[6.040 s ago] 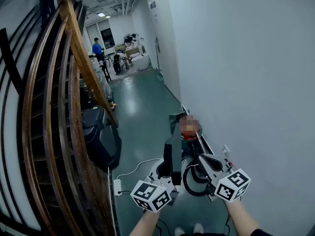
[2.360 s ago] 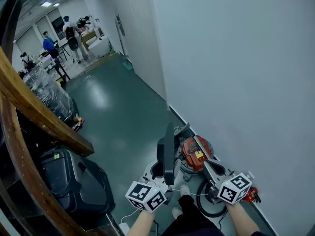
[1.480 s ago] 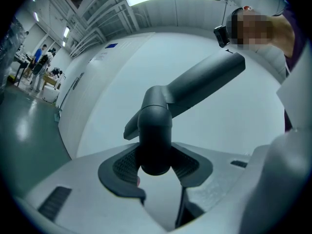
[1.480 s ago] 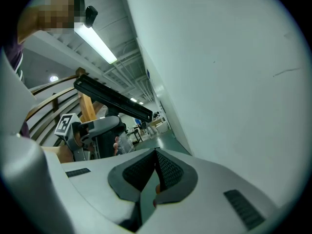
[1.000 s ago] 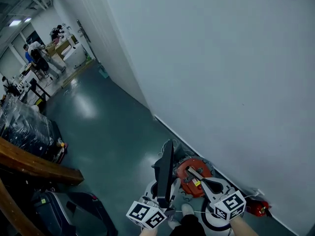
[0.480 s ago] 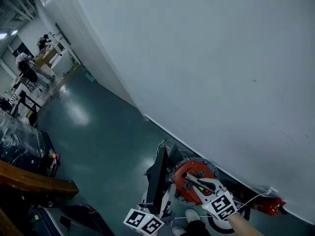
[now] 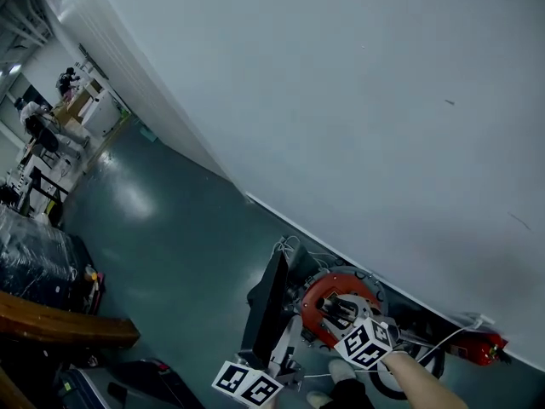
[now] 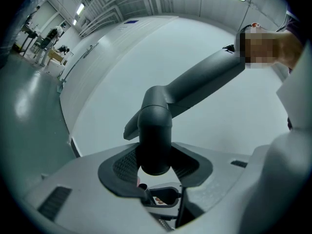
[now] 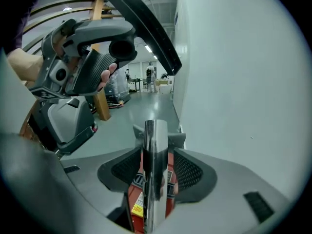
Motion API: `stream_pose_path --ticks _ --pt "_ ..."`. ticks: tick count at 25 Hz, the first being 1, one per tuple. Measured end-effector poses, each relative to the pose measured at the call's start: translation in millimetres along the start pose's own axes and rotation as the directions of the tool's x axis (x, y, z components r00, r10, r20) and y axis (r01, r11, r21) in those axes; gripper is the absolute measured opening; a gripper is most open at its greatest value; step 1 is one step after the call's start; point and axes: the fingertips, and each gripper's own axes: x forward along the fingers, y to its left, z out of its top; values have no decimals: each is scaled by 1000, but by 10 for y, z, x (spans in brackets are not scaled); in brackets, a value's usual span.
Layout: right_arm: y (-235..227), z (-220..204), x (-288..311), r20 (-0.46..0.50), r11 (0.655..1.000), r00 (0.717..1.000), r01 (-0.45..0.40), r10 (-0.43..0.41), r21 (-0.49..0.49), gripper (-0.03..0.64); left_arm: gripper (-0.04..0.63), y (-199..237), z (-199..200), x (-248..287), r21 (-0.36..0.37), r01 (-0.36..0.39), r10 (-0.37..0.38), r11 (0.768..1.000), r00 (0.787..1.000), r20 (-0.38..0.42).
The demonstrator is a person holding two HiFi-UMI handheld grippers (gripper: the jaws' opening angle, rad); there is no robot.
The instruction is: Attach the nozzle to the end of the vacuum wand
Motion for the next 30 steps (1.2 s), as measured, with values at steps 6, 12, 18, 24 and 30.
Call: stream_pose_path --ticks 6,12,18,24,30 --pt "-14 -84 59 -10 999 999 37 -37 -17 192 178 42 -23 48 -11 11 -12 1000 1000 -8" --pt "0 -71 -49 8 999 999 52 -52 -6 158 178 37 -101 121 -11 24 -24 1000 999 -28" --pt "81 16 -287 51 998 997 63 -62 -15 159 178 11 -339 286 -26 51 -53 998 996 -69" --pt "73 39 -463 87 996 993 82 -80 -19 158 178 -61 -632 417 -32 72 -75 997 990 -117" --pt "68 44 -524 97 996 992 87 -85 -22 158 178 -171 -785 473 -49 105 -111 993 983 -143"
